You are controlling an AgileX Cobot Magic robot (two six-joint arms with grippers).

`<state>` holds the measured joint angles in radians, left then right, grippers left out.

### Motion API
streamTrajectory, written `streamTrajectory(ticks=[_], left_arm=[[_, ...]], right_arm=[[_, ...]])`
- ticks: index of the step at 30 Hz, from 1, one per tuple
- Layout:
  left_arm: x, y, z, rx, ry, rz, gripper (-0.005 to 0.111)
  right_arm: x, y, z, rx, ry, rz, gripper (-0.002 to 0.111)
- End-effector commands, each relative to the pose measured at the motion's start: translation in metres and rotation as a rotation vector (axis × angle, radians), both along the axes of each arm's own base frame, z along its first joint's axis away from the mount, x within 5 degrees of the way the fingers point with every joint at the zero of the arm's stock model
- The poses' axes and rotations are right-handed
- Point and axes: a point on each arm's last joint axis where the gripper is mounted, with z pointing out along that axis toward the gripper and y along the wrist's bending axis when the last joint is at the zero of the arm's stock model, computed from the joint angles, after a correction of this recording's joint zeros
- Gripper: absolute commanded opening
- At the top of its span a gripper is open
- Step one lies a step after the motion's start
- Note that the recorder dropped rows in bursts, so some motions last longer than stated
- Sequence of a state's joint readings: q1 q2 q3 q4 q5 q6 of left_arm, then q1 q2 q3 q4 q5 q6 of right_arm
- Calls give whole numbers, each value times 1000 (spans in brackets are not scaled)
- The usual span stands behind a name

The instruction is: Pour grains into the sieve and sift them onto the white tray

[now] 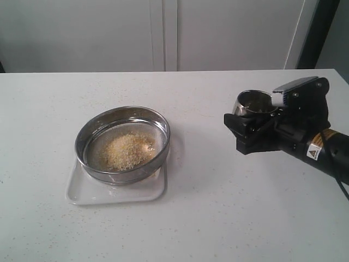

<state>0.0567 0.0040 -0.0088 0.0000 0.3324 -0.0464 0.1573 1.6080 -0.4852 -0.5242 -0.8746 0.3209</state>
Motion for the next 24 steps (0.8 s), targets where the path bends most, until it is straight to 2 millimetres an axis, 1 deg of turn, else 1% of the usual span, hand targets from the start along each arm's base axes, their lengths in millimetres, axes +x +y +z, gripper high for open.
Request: streamTrajectory(ticks=[1, 11, 15, 18, 24], left_arm=[[0, 0, -3, -8, 13, 0, 0], [0, 0, -3, -8, 13, 0, 0], [0, 0, -3, -8, 13, 0, 0], [0, 0, -3, -8, 13, 0, 0], [0, 0, -3, -7, 13, -1, 0]], right_arm=[[4, -12, 7, 56, -37, -92, 0], [8, -43, 5, 60, -30, -207, 0], [11, -55, 5, 93, -26, -293, 0], [14, -63, -1, 103, -13, -330, 0], [20, -75, -19, 131, -19, -362, 0]])
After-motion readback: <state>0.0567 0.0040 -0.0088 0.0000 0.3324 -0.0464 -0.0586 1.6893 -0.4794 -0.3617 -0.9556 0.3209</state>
